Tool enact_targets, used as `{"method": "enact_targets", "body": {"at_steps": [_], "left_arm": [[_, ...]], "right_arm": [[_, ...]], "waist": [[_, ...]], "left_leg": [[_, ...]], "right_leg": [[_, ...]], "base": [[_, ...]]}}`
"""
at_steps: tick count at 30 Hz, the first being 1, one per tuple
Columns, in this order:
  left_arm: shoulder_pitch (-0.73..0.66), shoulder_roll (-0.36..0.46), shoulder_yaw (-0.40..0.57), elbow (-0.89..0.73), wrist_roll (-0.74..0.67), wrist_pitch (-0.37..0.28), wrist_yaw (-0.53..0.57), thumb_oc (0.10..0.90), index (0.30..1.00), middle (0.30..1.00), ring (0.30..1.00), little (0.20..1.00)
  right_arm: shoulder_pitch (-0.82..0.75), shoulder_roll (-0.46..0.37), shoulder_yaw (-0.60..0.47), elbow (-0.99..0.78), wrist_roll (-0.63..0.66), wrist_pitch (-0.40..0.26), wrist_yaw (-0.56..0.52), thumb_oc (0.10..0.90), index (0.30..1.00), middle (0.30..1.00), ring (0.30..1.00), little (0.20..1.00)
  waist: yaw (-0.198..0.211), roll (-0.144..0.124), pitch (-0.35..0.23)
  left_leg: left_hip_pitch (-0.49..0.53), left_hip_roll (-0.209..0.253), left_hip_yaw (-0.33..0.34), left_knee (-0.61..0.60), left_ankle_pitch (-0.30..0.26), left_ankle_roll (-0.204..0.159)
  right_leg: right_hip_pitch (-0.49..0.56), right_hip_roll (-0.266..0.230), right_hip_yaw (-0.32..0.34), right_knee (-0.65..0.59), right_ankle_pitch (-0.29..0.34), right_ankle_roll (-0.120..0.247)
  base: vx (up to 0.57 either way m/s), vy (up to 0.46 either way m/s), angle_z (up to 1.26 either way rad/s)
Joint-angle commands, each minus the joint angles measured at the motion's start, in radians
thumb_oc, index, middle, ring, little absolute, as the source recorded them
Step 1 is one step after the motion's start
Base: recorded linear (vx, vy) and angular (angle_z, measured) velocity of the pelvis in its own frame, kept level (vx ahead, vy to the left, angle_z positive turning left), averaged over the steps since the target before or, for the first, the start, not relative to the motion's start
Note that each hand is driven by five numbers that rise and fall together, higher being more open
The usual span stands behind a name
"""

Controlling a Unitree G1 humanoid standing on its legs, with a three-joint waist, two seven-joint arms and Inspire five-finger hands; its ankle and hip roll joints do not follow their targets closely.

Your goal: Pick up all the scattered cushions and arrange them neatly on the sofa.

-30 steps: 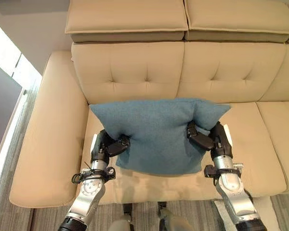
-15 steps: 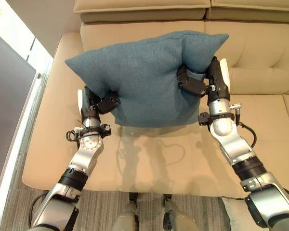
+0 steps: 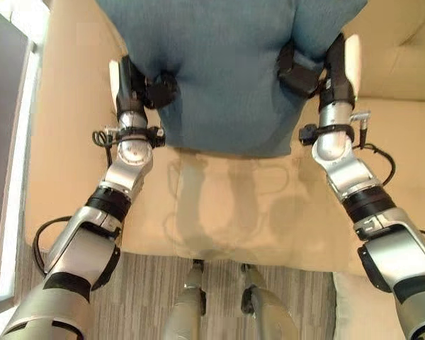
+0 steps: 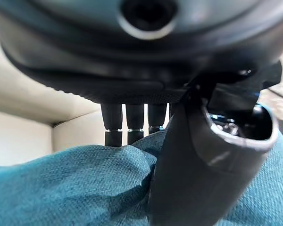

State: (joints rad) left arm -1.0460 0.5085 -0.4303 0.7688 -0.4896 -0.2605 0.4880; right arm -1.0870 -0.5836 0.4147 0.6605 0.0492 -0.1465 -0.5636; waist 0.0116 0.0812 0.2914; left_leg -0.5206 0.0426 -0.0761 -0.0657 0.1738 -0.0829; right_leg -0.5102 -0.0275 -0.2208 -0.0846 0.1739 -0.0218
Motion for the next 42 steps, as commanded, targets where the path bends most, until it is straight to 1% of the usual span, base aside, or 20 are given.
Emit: {"method": "enact_targets", "body": {"at_steps": [1, 5, 8, 9, 11, 12, 17, 19, 20, 21, 22, 24, 26, 28, 29, 31, 32, 34, 38, 42], "left_arm": [[-0.139, 0.073, 0.002, -0.031, 0.017, -0.134, -0.021, 0.8, 0.9, 0.9, 0.9, 0.9], [-0.112, 0.101, 0.029, 0.017, -0.018, -0.131, -0.045, 0.8, 0.9, 0.9, 0.9, 0.9], [-0.055, 0.124, 0.099, 0.042, -0.074, -0.137, -0.044, 0.8, 0.9, 0.9, 0.9, 0.9], [-0.018, 0.139, 0.152, 0.059, -0.12, -0.142, -0.044, 0.8, 0.9, 0.9, 0.9, 0.9], [-0.016, 0.139, 0.153, 0.059, -0.121, -0.142, -0.046, 0.8, 0.9, 0.9, 0.9, 0.9], [0.011, 0.156, 0.197, 0.074, -0.154, -0.147, -0.044, 0.8, 0.9, 0.9, 0.9, 0.9], [0.116, 0.185, 0.264, 0.008, -0.155, -0.157, -0.043, 0.8, 0.9, 0.9, 0.9, 0.9], [0.248, 0.168, 0.314, -0.104, -0.119, -0.162, -0.047, 0.8, 0.9, 0.9, 0.9, 0.9], [0.363, 0.127, 0.357, -0.199, -0.079, -0.168, -0.05, 0.8, 0.9, 0.9, 0.9, 0.9], [0.373, 0.125, 0.357, -0.208, -0.075, -0.165, -0.046, 0.8, 0.9, 0.9, 0.9, 0.9], [0.439, 0.092, 0.377, -0.263, -0.058, -0.162, -0.049, 0.8, 0.9, 0.9, 0.9, 0.9], [0.567, 0.031, 0.401, -0.331, -0.013, -0.153, -0.059, 0.8, 0.9, 0.9, 0.9, 0.9], [0.712, -0.045, 0.432, -0.369, 0.011, -0.141, -0.083, 0.8, 0.9, 0.9, 0.9, 0.9], [0.866, -0.131, 0.466, -0.386, 0.003, -0.121, -0.128, 0.8, 0.9, 0.9, 0.9, 0.9], [0.922, -0.15, 0.471, -0.386, 0.004, -0.112, -0.147, 0.8, 0.9, 0.9, 0.9, 0.9], [1.033, -0.187, 0.479, -0.344, -0.01, -0.077, -0.203, 0.8, 0.9, 0.9, 0.9, 0.9], [1.083, -0.193, 0.472, -0.314, 0.022, -0.059, -0.223, 0.8, 0.9, 0.9, 0.9, 0.9], [1.153, -0.222, 0.461, -0.244, 0.018, -0.019, -0.262, 0.8, 0.9, 0.9, 0.9, 0.9], [1.198, -0.248, 0.385, -0.032, 0.148, 0.032, -0.306, 0.8, 0.9, 0.9, 0.9, 0.9], [1.192, -0.281, 0.325, 0.117, 0.243, 0.046, -0.289, 0.8, 0.9, 0.9, 0.9, 0.9]], "right_arm": [[-0.146, -0.04, -0.001, -0.036, -0.034, -0.081, -0.045, 0.8, 0.9, 0.9, 0.9, 0.9], [-0.148, -0.086, -0.019, 0.012, 0.001, -0.076, -0.045, 0.8, 0.9, 0.9, 0.9, 0.9], [-0.12, -0.108, -0.094, 0.059, 0.083, -0.079, -0.068, 0.8, 0.9, 0.9, 0.9, 0.9], [-0.104, -0.131, -0.13, 0.078, 0.131, -0.085, -0.065, 0.8, 0.9, 0.9, 0.9, 0.9], [-0.104, -0.132, -0.129, 0.079, 0.132, -0.085, -0.065, 0.8, 0.9, 0.9, 0.9, 0.9], [-0.092, -0.153, -0.148, 0.1, 0.177, -0.091, -0.055, 0.8, 0.9, 0.9, 0.9, 0.9], [-0.026, -0.194, -0.188, 0.081, 0.241, -0.106, -0.023, 0.8, 0.9, 0.9, 0.9, 0.9], [0.103, -0.191, -0.253, 0.011, 0.256, -0.123, 0.002, 0.8, 0.9, 0.9, 0.9, 0.9], [0.226, -0.164, -0.312, -0.061, 0.247, -0.137, 0.023, 0.8, 0.9, 0.9, 0.9, 0.9], [0.237, -0.162, -0.315, -0.068, 0.245, -0.134, 0.022, 0.8, 0.9, 0.9, 0.9, 0.9], [0.308, -0.141, -0.352, -0.121, 0.233, -0.136, 0.031, 0.8, 0.9, 0.9, 0.9, 0.9], [0.463, -0.069, -0.422, -0.19, 0.228, -0.152, 0.058, 0.8, 0.9, 0.9, 0.9, 0.9], [0.634, 0.035, -0.478, -0.241, 0.223, -0.16, 0.096, 0.8, 0.9, 0.9, 0.9, 0.9], [0.795, 0.117, -0.51, -0.26, 0.189, -0.159, 0.133, 0.8, 0.9, 0.9, 0.9, 0.9], [0.855, 0.138, -0.523, -0.264, 0.178, -0.154, 0.151, 0.8, 0.9, 0.9, 0.9, 0.9], [0.975, 0.175, -0.539, -0.241, 0.141, -0.138, 0.181, 0.8, 0.9, 0.9, 0.9, 0.9], [1.022, 0.193, -0.538, -0.21, 0.134, -0.13, 0.201, 0.8, 0.9, 0.9, 0.9, 0.9], [1.086, 0.215, -0.513, -0.174, 0.109, -0.112, 0.235, 0.8, 0.9, 0.9, 0.9, 0.9], [1.143, 0.257, -0.468, -0.085, 0.065, -0.102, 0.252, 0.8, 0.9, 0.9, 0.9, 0.9], [1.163, 0.287, -0.419, 0.001, 0.042, -0.098, 0.243, 0.8, 0.9, 0.9, 0.9, 0.9]], "waist": [[-0.01, -0.022, -0.058], [-0.011, -0.018, -0.049], [-0.008, -0.019, -0.047], [-0.006, -0.021, -0.048], [-0.006, -0.02, -0.047], [-0.003, -0.023, -0.049], [0.001, -0.029, -0.048], [0.001, -0.036, -0.053], [0.0, -0.041, -0.058], [0.0, -0.041, -0.061], [-0.002, -0.043, -0.064], [-0.006, -0.05, -0.073], [-0.009, -0.057, -0.084], [-0.01, -0.064, -0.091], [-0.011, -0.066, -0.096], [-0.015, -0.07, -0.104], [-0.016, -0.072, -0.103], [-0.019, -0.071, -0.108], [-0.024, -0.07, -0.123], [-0.029, -0.065, -0.133]], "left_leg": [[-0.005, -0.04, 0.002, -0.022, -0.048, -0.018], [-0.005, -0.047, 0.003, -0.022, -0.046, -0.02], [0.009, -0.054, 0.003, -0.022, -0.052, -0.021], [0.019, -0.057, 0.001, -0.022, -0.057, -0.023], [0.02, -0.056, 0.001, -0.022, -0.057, -0.023], [0.032, -0.058, 0.001, -0.022, -0.061, -0.024], [0.062, -0.057, 0.004, -0.022, -0.068, -0.026], [0.084, -0.054, 0.007, -0.022, -0.074, -0.025], [0.101, -0.051, 0.011, -0.022, -0.08, -0.023], [0.103, -0.051, 0.011, -0.022, -0.081, -0.023], [0.108, -0.051, 0.014, -0.022, -0.077, -0.021], [0.128, -0.05, 0.017, -0.022, -0.086, -0.017], [0.152, -0.049, 0.018, -0.022, -0.094, -0.012], [0.183, -0.049, 0.021, -0.022, -0.109, -0.005], [0.19, -0.048, 0.023, -0.022, -0.107, -0.003], [0.215, -0.046, 0.024, -0.022, -0.11, 0.001], [0.231, -0.045, 0.026, -0.022, -0.115, 0.003], [0.249, -0.042, 0.027, -0.022, -0.112, 0.006], [0.297, -0.033, 0.036, -0.022, -0.116, 0.013], [0.343, -0.022, 0.045, -0.022, -0.112, 0.01]], "right_leg": [[-0.042, -0.026, 0.055, 0.195, -0.196, 0.123], [-0.046, -0.025, 0.059, 0.199, -0.196, 0.123], [-0.027, -0.027, 0.061, 0.196, -0.199, 0.121], [-0.015, -0.027, 0.061, 0.191, -0.201, 0.119], [-0.014, -0.027, 0.061, 0.19, -0.201, 0.119], [-0.001, -0.028, 0.061, 0.186, -0.2, 0.118], [0.039, -0.026, 0.061, 0.174, -0.199, 0.115], [0.073, -0.024, 0.057, 0.157, -0.197, 0.114], [0.097, -0.024, 0.054, 0.145, -0.194, 0.114], [0.1, -0.024, 0.054, 0.143, -0.194, 0.114], [0.11, -0.023, 0.05, 0.135, -0.188, 0.114], [0.138, -0.022, 0.049, 0.121, -0.187, 0.113], [0.173, -0.022, 0.048, 0.106, -0.187, 0.114], [0.21, -0.021, 0.047, 0.092, -0.19, 0.117], [0.223, -0.022, 0.044, 0.084, -0.187, 0.118], [0.255, -0.021, 0.042, 0.072, -0.187, 0.119], [0.271, -0.018, 0.043, 0.069, -0.19, 0.12], [0.296, -0.019, 0.039, 0.062, -0.189, 0.121], [0.341, -0.016, 0.042, 0.067, -0.201, 0.119], [0.392, -0.008, 0.051, 0.066, -0.219, 0.109]], "base": [[0.0, 0.022, 0.24], [0.01, 0.017, 0.02], [0.01, 0.0, -0.07], [0.02, -0.004, 0.06], [0.01, -0.002, 0.43], [0.01, -0.008, 0.39], [0.0, -0.006, 0.02], [0.02, -0.013, 0.05], [0.01, -0.012, 0.04], [0.0, -0.014, 0.04], [0.01, -0.015, 0.04], [0.02, -0.01, -0.04], [0.04, -0.016, -0.08], [0.04, -0.02, -0.04], [0.05, -0.028, -0.07], [0.02, -0.029, -0.16], [0.0, -0.02, -0.13], [-0.01, -0.012, -0.02], [-0.03, -0.035, -0.01], [-0.05, -0.06, -0.01]]}}
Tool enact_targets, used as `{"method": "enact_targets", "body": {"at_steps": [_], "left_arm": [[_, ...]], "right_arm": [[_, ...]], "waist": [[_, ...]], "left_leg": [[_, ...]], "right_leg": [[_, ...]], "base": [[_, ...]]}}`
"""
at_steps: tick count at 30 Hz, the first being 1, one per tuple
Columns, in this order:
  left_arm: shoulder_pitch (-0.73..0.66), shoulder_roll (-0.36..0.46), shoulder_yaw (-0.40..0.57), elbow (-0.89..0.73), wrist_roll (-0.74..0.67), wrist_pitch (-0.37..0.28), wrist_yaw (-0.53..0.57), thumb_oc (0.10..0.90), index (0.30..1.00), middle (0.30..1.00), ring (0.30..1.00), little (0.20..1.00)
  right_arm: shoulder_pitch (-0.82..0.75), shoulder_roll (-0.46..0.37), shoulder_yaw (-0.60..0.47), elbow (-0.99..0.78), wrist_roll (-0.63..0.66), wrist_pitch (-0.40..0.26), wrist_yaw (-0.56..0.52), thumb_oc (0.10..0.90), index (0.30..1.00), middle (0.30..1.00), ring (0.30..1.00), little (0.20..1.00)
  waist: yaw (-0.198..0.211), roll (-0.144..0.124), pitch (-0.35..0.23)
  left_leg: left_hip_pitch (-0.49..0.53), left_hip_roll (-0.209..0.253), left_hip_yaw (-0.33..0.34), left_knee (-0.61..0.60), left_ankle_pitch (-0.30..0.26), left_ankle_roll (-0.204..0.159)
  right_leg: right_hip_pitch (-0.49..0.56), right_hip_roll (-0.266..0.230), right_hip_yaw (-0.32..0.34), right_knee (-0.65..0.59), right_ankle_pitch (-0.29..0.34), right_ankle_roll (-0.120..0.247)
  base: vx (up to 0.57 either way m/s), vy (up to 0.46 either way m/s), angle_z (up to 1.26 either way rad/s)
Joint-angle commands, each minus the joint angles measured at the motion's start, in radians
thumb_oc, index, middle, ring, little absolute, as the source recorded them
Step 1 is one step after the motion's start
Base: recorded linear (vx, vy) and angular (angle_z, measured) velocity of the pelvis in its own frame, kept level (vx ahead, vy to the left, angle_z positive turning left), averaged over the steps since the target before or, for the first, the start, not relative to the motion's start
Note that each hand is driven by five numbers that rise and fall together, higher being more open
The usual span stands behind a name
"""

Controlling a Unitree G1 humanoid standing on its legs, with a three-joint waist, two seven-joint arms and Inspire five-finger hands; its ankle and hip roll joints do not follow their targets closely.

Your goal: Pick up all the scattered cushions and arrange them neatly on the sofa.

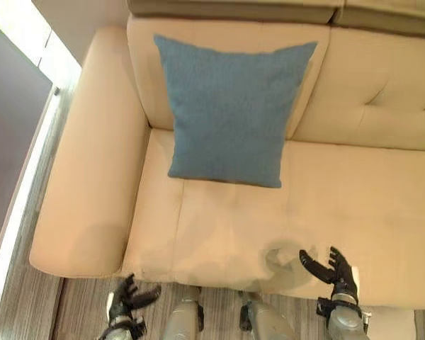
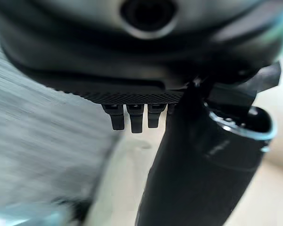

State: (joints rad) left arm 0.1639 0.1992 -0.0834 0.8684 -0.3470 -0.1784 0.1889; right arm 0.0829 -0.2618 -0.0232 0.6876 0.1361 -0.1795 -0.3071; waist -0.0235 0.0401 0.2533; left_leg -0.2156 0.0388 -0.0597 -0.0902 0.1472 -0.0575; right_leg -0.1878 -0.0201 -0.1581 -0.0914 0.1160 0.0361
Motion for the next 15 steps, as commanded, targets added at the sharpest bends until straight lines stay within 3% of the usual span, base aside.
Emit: {"method": "enact_targets", "body": {"at_steps": [1, 5, 7, 9, 12, 13, 15], "left_arm": [[-0.021, 0.021, -0.038, 0.036, 0.121, -0.039, 0.021, 0.8, 0.9, 0.9, 0.9, 0.9], [-0.045, 0.018, -0.056, 0.025, 0.113, -0.045, 0.046, 0.8, 0.9, 0.9, 0.9, 0.9], [-0.064, 0.019, -0.064, 0.016, 0.114, -0.052, 0.053, 0.8, 0.9, 0.9, 0.9, 0.9], [-0.068, 0.011, -0.065, 0.013, 0.121, -0.048, 0.063, 0.8, 0.9, 0.9, 0.9, 0.9], [-0.07, 0.003, -0.063, 0.013, 0.117, -0.049, 0.06, 0.8, 0.9, 0.9, 0.9, 0.9], [-0.07, -0.004, -0.062, 0.005, 0.108, -0.049, 0.057, 0.8, 0.9, 0.9, 0.9, 0.9], [-0.08, -0.006, -0.068, 0.004, 0.114, -0.048, 0.056, 0.8, 0.9, 0.9, 0.9, 0.9]], "right_arm": [[-0.004, -0.026, 0.027, -0.003, -0.035, -0.066, -0.013, 0.8, 0.9, 0.9, 0.9, 0.9], [-0.015, -0.032, 0.05, 0.029, -0.019, -0.062, -0.02, 0.8, 0.9, 0.9, 0.9, 0.9], [-0.035, -0.041, 0.068, 0.031, -0.019, -0.061, -0.023, 0.8, 0.9, 0.9, 0.9, 0.9], [-0.05, -0.054, 0.081, 0.018, -0.035, -0.056, -0.022, 0.8, 0.9, 0.9, 0.9, 0.9], [-0.061, -0.066, 0.09, 0.017, -0.051, -0.048, -0.014, 0.8, 0.9, 0.9, 0.9, 0.9], [-0.066, -0.075, 0.092, 0.015, -0.063, -0.04, -0.009, 0.8, 0.9, 0.9, 0.9, 0.9], [-0.073, -0.076, 0.085, 0.02, -0.061, -0.036, -0.008, 0.8, 0.9, 0.9, 0.9, 0.9]], "waist": [[0.002, -0.024, -0.093], [-0.001, -0.035, -0.072], [-0.004, -0.054, -0.053], [-0.007, -0.067, -0.059], [-0.018, -0.062, -0.083], [-0.037, -0.047, -0.106], [-0.059, -0.031, -0.122]], "left_leg": [[0.046, -0.015, 0.029, 0.003, -0.081, -0.02], [0.013, -0.014, 0.043, 0.128, -0.104, -0.031], [0.001, -0.028, 0.056, 0.247, -0.168, -0.03], [0.037, -0.05, 0.021, 0.412, -0.233, -0.017], [0.106, -0.05, 0.003, 0.454, -0.248, -0.017], [0.185, -0.045, -0.003, 0.446, -0.254, -0.021], [0.247, -0.051, -0.003, 0.378, -0.28, -0.016]], "right_leg": [[0.082, -0.013, -0.007, 0.065, -0.162, 0.047], [0.109, -0.02, -0.02, 0.039, -0.161, 0.034], [0.091, -0.039, -0.014, 0.052, -0.148, 0.027], [0.081, -0.05, 0.002, 0.062, -0.128, 0.025], [0.067, -0.046, 0.009, 0.073, -0.115, 0.027], [0.048, -0.042, 0.007, 0.082, -0.1, 0.033], [0.008, -0.037, 0.002, 0.095, -0.081, 0.046]], "base": [[-0.1, -0.072, 0.07], [-0.19, -0.062, 0.1], [-0.35, -0.009, 0.22], [-0.31, 0.032, -0.01], [-0.15, 0.067, -0.27], [-0.17, 0.11, -0.11], [-0.3, 0.16, -0.03]]}}
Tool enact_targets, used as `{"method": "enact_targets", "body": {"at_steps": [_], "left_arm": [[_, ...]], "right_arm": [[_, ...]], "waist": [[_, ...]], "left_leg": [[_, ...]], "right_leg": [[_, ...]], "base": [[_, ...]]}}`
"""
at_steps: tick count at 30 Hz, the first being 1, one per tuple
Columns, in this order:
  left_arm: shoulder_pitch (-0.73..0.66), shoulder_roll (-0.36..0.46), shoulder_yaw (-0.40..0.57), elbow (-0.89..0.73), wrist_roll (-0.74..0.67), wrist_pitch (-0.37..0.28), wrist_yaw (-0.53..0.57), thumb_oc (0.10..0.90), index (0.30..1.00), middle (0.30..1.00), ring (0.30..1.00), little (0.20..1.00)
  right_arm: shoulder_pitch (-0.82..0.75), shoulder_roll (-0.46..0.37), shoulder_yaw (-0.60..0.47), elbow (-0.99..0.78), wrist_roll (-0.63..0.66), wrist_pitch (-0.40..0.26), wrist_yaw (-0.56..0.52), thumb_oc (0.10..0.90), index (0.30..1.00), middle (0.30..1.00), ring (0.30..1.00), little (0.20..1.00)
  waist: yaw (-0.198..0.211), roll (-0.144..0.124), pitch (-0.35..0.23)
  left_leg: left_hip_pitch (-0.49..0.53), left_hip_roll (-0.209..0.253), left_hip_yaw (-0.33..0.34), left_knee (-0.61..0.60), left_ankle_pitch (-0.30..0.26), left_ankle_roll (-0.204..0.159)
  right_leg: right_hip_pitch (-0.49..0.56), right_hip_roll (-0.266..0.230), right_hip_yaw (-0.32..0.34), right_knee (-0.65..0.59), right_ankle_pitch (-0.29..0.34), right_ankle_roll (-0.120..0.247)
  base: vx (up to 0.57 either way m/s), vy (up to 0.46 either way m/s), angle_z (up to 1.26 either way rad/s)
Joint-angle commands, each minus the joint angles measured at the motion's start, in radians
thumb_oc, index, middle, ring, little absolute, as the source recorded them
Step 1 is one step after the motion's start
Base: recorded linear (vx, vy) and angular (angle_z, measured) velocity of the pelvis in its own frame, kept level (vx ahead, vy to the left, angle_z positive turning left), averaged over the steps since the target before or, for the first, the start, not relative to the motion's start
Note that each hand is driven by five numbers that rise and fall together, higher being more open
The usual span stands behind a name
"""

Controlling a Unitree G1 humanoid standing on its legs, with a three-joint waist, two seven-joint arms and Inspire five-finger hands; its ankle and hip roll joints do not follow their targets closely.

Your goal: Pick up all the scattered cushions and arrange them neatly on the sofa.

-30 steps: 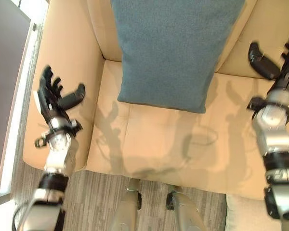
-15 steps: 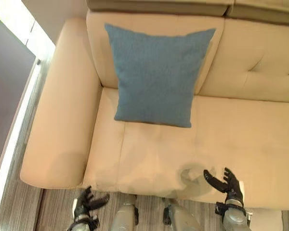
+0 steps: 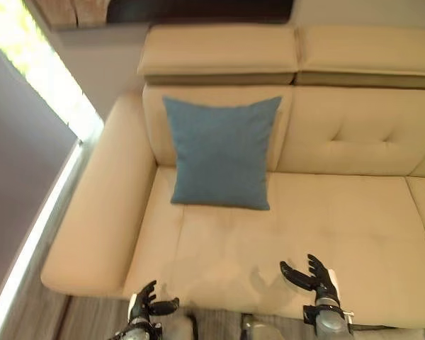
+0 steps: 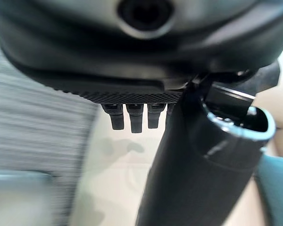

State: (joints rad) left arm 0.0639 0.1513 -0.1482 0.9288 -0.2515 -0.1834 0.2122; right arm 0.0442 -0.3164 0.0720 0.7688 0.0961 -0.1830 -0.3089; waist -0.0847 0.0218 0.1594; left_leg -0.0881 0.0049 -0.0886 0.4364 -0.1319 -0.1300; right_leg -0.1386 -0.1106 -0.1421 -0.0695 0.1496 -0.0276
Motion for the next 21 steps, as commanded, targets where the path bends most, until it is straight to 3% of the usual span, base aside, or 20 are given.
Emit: {"method": "enact_targets", "body": {"at_steps": [1, 5, 8, 9, 11, 14, 16, 17, 19, 20, 21], "left_arm": [[0.007, 0.036, -0.011, -0.056, 0.021, -0.039, 0.033, 0.8, 0.9, 0.9, 0.9, 0.9], [-0.012, 0.04, -0.011, -0.034, 0.039, -0.039, 0.046, 0.8, 0.9, 0.9, 0.9, 0.9], [-0.025, 0.047, -0.001, 0.003, 0.069, -0.035, 0.049, 0.8, 0.9, 0.9, 0.9, 0.9], [-0.032, 0.052, -0.004, 0.026, 0.083, -0.031, 0.047, 0.8, 0.9, 0.9, 0.9, 0.9], [-0.038, 0.059, -0.001, 0.045, 0.09, -0.027, 0.048, 0.8, 0.9, 0.9, 0.9, 0.9], [-0.027, 0.061, 0.006, 0.077, 0.089, -0.017, 0.043, 0.8, 0.9, 0.9, 0.9, 0.9], [-0.023, 0.062, 0.006, 0.089, 0.096, -0.013, 0.04, 0.8, 0.9, 0.9, 0.9, 0.9], [-0.011, 0.066, 0.02, 0.117, 0.101, -0.003, 0.037, 0.8, 0.9, 0.9, 0.9, 0.9], [-0.011, 0.066, 0.02, 0.117, 0.101, -0.003, 0.037, 0.8, 0.9, 0.9, 0.9, 0.9], [-0.008, 0.07, 0.027, 0.124, 0.101, -0.004, 0.038, 0.8, 0.9, 0.9, 0.9, 0.9], [0.002, 0.075, 0.028, 0.126, 0.096, -0.007, 0.031, 0.8, 0.9, 0.9, 0.9, 0.9]], "right_arm": [[-0.044, -0.023, -0.005, -0.05, -0.032, -0.024, -0.008, 0.8, 0.9, 0.9, 0.9, 0.9], [-0.068, -0.026, 0.024, -0.022, -0.072, -0.009, -0.012, 0.8, 0.9, 0.9, 0.9, 0.9], [-0.092, -0.024, 0.045, 0.001, -0.1, 0.009, -0.005, 0.8, 0.9, 0.9, 0.9, 0.9], [-0.103, -0.022, 0.05, 0.013, -0.103, 0.012, -0.005, 0.8, 0.9, 0.9, 0.9, 0.9], [-0.115, -0.019, 0.056, 0.034, -0.094, 0.015, 0.001, 0.8, 0.9, 0.9, 0.9, 0.9], [-0.109, -0.015, 0.058, 0.062, -0.087, 0.013, 0.003, 0.8, 0.9, 0.9, 0.9, 0.9], [-0.105, -0.012, 0.058, 0.07, -0.085, 0.013, 0.008, 0.8, 0.9, 0.9, 0.9, 0.9], [-0.098, 0.004, 0.06, 0.095, -0.076, 0.013, 0.019, 0.8, 0.9, 0.9, 0.9, 0.9], [-0.098, 0.004, 0.061, 0.095, -0.076, 0.013, 0.019, 0.8, 0.9, 0.9, 0.9, 0.9], [-0.098, 0.007, 0.062, 0.098, -0.075, 0.012, 0.02, 0.8, 0.9, 0.9, 0.9, 0.9], [-0.091, 0.019, 0.06, 0.097, -0.067, 0.012, 0.025, 0.8, 0.9, 0.9, 0.9, 0.9]], "waist": [[-0.012, -0.008, -0.029], [-0.007, -0.032, -0.01], [0.005, -0.053, 0.02], [0.005, -0.054, 0.041], [0.013, -0.049, 0.056], [0.046, -0.033, 0.05], [0.054, -0.032, 0.037], [0.083, -0.025, 0.005], [0.084, -0.026, 0.006], [0.095, -0.024, -0.004], [0.128, -0.039, -0.024]], "left_leg": [[0.153, -0.031, 0.036, -0.235, -0.074, 0.085], [0.147, -0.085, 0.018, -0.294, -0.13, 0.125], [0.131, -0.113, 0.016, -0.317, -0.111, 0.143], [0.115, -0.11, 0.02, -0.319, -0.094, 0.15], [0.082, -0.103, 0.031, -0.329, -0.062, 0.156], [0.047, -0.082, 0.042, -0.371, -0.01, 0.169], [0.044, -0.079, 0.043, -0.391, 0.003, 0.171], [0.016, -0.056, 0.065, -0.426, 0.044, 0.173], [0.018, -0.056, 0.066, -0.427, 0.044, 0.173], [0.008, -0.048, 0.078, -0.437, 0.056, 0.169], [-0.015, -0.043, 0.116, -0.455, 0.08, 0.152]], "right_leg": [[-0.085, 0.045, -0.018, 0.085, -0.089, 0.126], [-0.146, 0.018, -0.018, 0.073, -0.023, 0.165], [-0.185, -0.008, -0.02, 0.052, 0.017, 0.208], [-0.2, -0.008, 0.007, 0.073, 0.016, 0.221], [-0.201, -0.002, 0.058, 0.136, -0.035, 0.21], [-0.155, -0.007, 0.056, 0.285, -0.113, 0.17], [-0.133, -0.003, 0.06, 0.297, -0.132, 0.164], [-0.062, 0.004, 0.041, 0.357, -0.193, 0.153], [-0.062, 0.004, 0.042, 0.36, -0.196, 0.153], [-0.036, -0.003, 0.016, 0.36, -0.21, 0.153], [0.041, -0.02, -0.048, 0.281, -0.219, 0.155]], "base": [[-0.29, 0.13, 0.05], [-0.32, 0.124, 0.2], [-0.38, 0.089, -0.27], [-0.4, 0.041, -0.49], [-0.4, 0.029, -0.15], [-0.31, 0.019, 0.02], [-0.19, -0.03, -0.18], [-0.23, -0.06, -0.12], [-0.11, -0.049, -0.21], [-0.18, -0.183, -0.34], [-0.18, -0.184, -0.46]]}}
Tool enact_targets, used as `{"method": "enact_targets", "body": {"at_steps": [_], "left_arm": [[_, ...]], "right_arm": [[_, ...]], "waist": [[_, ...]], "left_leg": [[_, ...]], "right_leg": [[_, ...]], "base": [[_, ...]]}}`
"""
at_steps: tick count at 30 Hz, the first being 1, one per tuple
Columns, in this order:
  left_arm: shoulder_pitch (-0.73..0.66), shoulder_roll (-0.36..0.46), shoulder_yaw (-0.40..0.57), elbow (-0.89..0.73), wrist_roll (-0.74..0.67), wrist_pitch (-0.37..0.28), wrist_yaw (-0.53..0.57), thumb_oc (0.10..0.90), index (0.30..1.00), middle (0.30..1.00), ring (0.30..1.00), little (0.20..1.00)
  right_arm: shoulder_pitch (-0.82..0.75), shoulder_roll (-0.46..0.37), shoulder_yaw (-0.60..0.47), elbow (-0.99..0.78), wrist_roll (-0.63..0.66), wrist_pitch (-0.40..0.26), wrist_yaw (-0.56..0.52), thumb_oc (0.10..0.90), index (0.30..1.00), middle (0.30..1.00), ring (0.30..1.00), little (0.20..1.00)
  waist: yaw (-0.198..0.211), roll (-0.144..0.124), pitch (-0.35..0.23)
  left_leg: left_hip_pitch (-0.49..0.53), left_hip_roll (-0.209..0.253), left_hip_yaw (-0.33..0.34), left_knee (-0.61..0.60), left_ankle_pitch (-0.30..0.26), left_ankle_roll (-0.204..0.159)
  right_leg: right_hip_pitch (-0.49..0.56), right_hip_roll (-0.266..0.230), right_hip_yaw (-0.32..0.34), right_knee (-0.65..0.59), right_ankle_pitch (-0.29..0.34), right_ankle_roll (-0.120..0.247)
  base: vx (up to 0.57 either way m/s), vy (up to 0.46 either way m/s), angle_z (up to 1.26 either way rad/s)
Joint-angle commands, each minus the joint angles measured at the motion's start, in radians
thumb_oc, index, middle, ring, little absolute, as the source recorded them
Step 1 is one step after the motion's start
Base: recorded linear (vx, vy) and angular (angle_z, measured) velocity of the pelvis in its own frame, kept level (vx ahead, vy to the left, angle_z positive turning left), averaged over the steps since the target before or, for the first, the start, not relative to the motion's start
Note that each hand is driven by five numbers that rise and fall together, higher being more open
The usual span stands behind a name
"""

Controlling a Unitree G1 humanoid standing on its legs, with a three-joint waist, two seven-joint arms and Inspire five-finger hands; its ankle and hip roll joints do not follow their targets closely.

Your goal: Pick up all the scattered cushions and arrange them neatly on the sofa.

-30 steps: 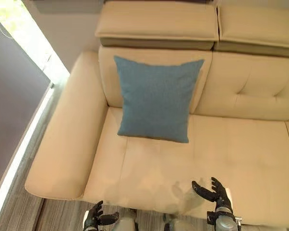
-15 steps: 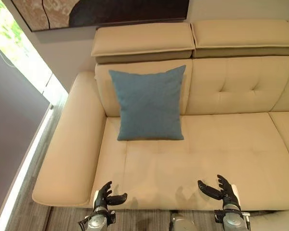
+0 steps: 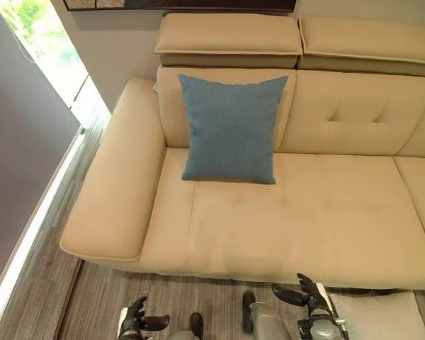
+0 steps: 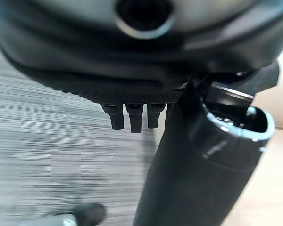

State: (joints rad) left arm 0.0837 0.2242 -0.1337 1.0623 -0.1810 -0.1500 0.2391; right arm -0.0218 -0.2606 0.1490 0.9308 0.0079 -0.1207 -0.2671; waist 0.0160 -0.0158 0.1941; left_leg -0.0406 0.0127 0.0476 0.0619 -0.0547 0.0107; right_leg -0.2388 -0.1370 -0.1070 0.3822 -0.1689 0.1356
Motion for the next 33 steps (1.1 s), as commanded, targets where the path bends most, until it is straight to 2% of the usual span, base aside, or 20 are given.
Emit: {"method": "enact_targets", "body": {"at_steps": [1, 4, 8, 13, 14, 15, 16, 17, 19, 20, 21, 22, 24, 28, 29, 30, 32, 33], "left_arm": [[-0.018, 0.002, 0.013, -0.008, 0.025, -0.04, 0.004, 0.8, 0.9, 0.9, 0.9, 0.9], [-0.026, -0.004, 0.011, -0.004, 0.021, -0.044, 0.008, 0.8, 0.9, 0.9, 0.9, 0.9], [-0.04, -0.01, -0.014, -0.043, 0.012, -0.047, 0.001, 0.8, 0.9, 0.9, 0.9, 0.9], [-0.053, -0.026, -0.042, -0.064, 0.005, -0.047, -0.016, 0.8, 0.9, 0.9, 0.9, 0.9], [-0.065, -0.031, -0.06, -0.082, -0.013, -0.053, -0.012, 0.8, 0.9, 0.9, 0.9, 0.9], [-0.065, -0.031, -0.06, -0.081, -0.013, -0.053, -0.012, 0.8, 0.9, 0.9, 0.9, 0.9], [-0.074, -0.033, -0.065, -0.089, -0.024, -0.054, -0.008, 0.8, 0.9, 0.9, 0.9, 0.9], [-0.074, -0.033, -0.065, -0.089, -0.024, -0.054, -0.008, 0.8, 0.9, 0.9, 0.9, 0.9], [-0.099, -0.032, -0.08, -0.1, -0.04, -0.06, -0.003, 0.8, 0.9, 0.9, 0.9, 0.9], [-0.124, -0.03, -0.095, -0.113, -0.046, -0.064, -0.001, 0.8, 0.9, 0.9, 0.9, 0.9], [-0.13, -0.029, -0.098, -0.116, -0.041, -0.062, -0.006, 0.8, 0.9, 0.9, 0.9, 0.9], [-0.143, -0.029, -0.11, -0.129, -0.032, -0.064, -0.01, 0.8, 0.9, 0.9, 0.9, 0.9], [-0.151, -0.022, -0.119, -0.136, -0.021, -0.065, -0.011, 0.8, 0.9, 0.9, 0.9, 0.9], [-0.157, 0.007, -0.14, -0.161, 0.031, -0.063, -0.01, 0.8, 0.9, 0.9, 0.9, 0.9], [-0.156, 0.007, -0.14, -0.161, 0.031, -0.063, -0.01, 0.8, 0.9, 0.9, 0.9, 0.9], [-0.164, 0.025, -0.143, -0.167, 0.038, -0.063, -0.011, 0.8, 0.9, 0.9, 0.9, 0.9], [-0.154, 0.031, -0.14, -0.163, 0.051, -0.057, -0.022, 0.8, 0.9, 0.9, 0.9, 0.9], [-0.154, 0.031, -0.14, -0.163, 0.051, -0.057, -0.022, 0.8, 0.9, 0.9, 0.9, 0.9]], "right_arm": [[-0.025, -0.037, -0.017, -0.065, 0.021, -0.05, -0.017, 0.8, 0.9, 0.9, 0.9, 0.9], [-0.026, -0.042, -0.013, -0.063, 0.034, -0.052, -0.019, 0.8, 0.9, 0.9, 0.9, 0.9], [-0.012, -0.054, -0.028, -0.083, 0.054, -0.057, -0.025, 0.8, 0.9, 0.9, 0.9, 0.9], [0.001, -0.066, -0.036, -0.038, 0.052, -0.051, -0.034, 0.8, 0.9, 0.9, 0.9, 0.9], [-0.009, -0.073, -0.033, -0.015, 0.05, -0.046, -0.044, 0.8, 0.9, 0.9, 0.9, 0.9], [-0.009, -0.073, -0.033, -0.015, 0.05, -0.047, -0.044, 0.8, 0.9, 0.9, 0.9, 0.9], [-0.016, -0.075, -0.031, 0.001, 0.049, -0.045, -0.048, 0.8, 0.9, 0.9, 0.9, 0.9], [-0.016, -0.075, -0.031, 0.001, 0.049, -0.045, -0.048, 0.8, 0.9, 0.9, 0.9, 0.9], [-0.032, -0.079, -0.023, 0.029, 0.044, -0.035, -0.058, 0.8, 0.9, 0.9, 0.9, 0.9], [-0.044, -0.078, -0.022, 0.05, 0.049, -0.028, -0.06, 0.8, 0.9, 0.9, 0.9, 0.9], [-0.043, -0.078, -0.023, 0.06, 0.049, -0.024, -0.056, 0.8, 0.9, 0.9, 0.9, 0.9], [-0.047, -0.078, -0.023, 0.076, 0.044, -0.02, -0.055, 0.8, 0.9, 0.9, 0.9, 0.9], [-0.05, -0.078, -0.018, 0.077, 0.043, -0.015, -0.052, 0.8, 0.9, 0.9, 0.9, 0.9], [-0.03, -0.063, -0.014, 0.067, 0.035, -0.006, -0.045, 0.8, 0.9, 0.9, 0.9, 0.9], [-0.03, -0.062, -0.014, 0.067, 0.035, -0.006, -0.045, 0.8, 0.9, 0.9, 0.9, 0.9], [-0.027, -0.058, -0.012, 0.059, 0.029, -0.005, -0.049, 0.8, 0.9, 0.9, 0.9, 0.9], [-0.013, -0.059, -0.013, 0.057, 0.016, -0.009, -0.05, 0.8, 0.9, 0.9, 0.9, 0.9], [-0.013, -0.059, -0.013, 0.057, 0.016, -0.009, -0.05, 0.8, 0.9, 0.9, 0.9, 0.9]], "waist": [[0.028, -0.001, -0.058], [0.021, -0.011, -0.07], [0.003, -0.006, -0.057], [-0.012, 0.002, -0.042], [-0.002, -0.002, -0.025], [-0.002, -0.002, -0.025], [0.003, -0.006, -0.02], [0.003, -0.006, -0.02], [0.017, -0.012, -0.015], [0.021, -0.014, -0.014], [0.02, -0.011, -0.021], [0.01, -0.004, -0.025], [0.008, -0.006, -0.025], [-0.015, -0.024, -0.017], [-0.013, -0.024, -0.018], [-0.011, -0.031, 0.003], [0.016, -0.021, 0.022], [0.015, -0.022, 0.02]], "left_leg": [[-0.061, -0.05, -0.02, -0.081, 0.003, 0.011], [-0.073, -0.042, -0.001, -0.088, 0.022, -0.008], [-0.095, -0.022, 0.015, -0.075, 0.045, -0.033], [-0.09, -0.012, 0.003, -0.041, 0.035, -0.045], [-0.112, -0.02, -0.08, -0.019, 0.037, -0.059], [-0.112, -0.02, -0.08, -0.019, 0.037, -0.059], [-0.122, -0.026, -0.129, -0.016, 0.035, -0.066], [-0.122, -0.026, -0.129, -0.016, 0.036, -0.066], [-0.148, -0.054, -0.243, 0.006, 0.025, -0.07], [-0.15, -0.084, -0.327, 0.021, 0.006, -0.064], [-0.144, -0.097, -0.354, 0.008, 0.001, -0.056], [-0.135, -0.102, -0.357, -0.008, -0.001, -0.047], [-0.13, -0.101, -0.339, -0.016, -0.003, -0.039], [-0.118, -0.088, -0.259, -0.039, 0.002, -0.017], [-0.118, -0.088, -0.257, -0.039, 0.002, -0.017], [-0.124, -0.079, -0.224, -0.026, 0.003, -0.013], [-0.124, -0.053, -0.17, -0.013, -0.003, -0.012], [-0.126, -0.054, -0.171, -0.013, -0.001, -0.011]], "right_leg": [[0.142, 0.007, -0.083, -0.172, 0.101, -0.008], [0.18, 0.036, -0.072, -0.31, 0.097, -0.005], [0.19, 0.056, -0.069, -0.366, 0.106, -0.018], [0.205, 0.065, -0.052, -0.396, 0.113, -0.031], [0.192, 0.066, -0.023, -0.389, 0.122, -0.035], [0.191, 0.066, -0.023, -0.388, 0.122, -0.035], [0.187, 0.066, -0.009, -0.39, 0.129, -0.033], [0.186, 0.066, -0.009, -0.39, 0.129, -0.033], [0.172, 0.066, 0.033, -0.399, 0.148, -0.029], [0.158, 0.074, 0.092, -0.405, 0.164, -0.025], [0.144, 0.079, 0.117, -0.409, 0.172, -0.02], [0.114, 0.081, 0.154, -0.404, 0.186, -0.008], [0.088, 0.081, 0.179, -0.396, 0.202, 0.002], [0.01, 0.077, 0.208, -0.369, 0.246, 0.044], [0.009, 0.077, 0.21, -0.368, 0.245, 0.044], [-0.023, 0.072, 0.166, -0.329, 0.243, 0.055], [0.0, 0.028, -0.009, -0.292, 0.19, 0.025], [-0.002, 0.027, -0.01, -0.293, 0.191, 0.025]], "base": [[-0.14, -0.203, -0.36], [-0.05, -0.169, -0.44], [-0.07, -0.13, -0.14], [-0.07, -0.046, -0.1], [-0.08, 0.019, -0.51], [-0.12, 0.031, -0.82], [-0.03, 0.012, -0.69], [-0.07, 0.026, -0.72], [-0.06, 0.064, -0.8], [-0.05, 0.135, -1.08], [-0.06, 0.276, -1.67], [-0.04, 0.198, -1.79], [-0.06, 0.204, -1.62], [-0.08, 0.178, -0.99], [-0.13, 0.092, -0.94], [-0.13, 0.064, -1.07], [-0.14, 0.049, -1.0], [-0.11, 0.017, -0.84]]}}
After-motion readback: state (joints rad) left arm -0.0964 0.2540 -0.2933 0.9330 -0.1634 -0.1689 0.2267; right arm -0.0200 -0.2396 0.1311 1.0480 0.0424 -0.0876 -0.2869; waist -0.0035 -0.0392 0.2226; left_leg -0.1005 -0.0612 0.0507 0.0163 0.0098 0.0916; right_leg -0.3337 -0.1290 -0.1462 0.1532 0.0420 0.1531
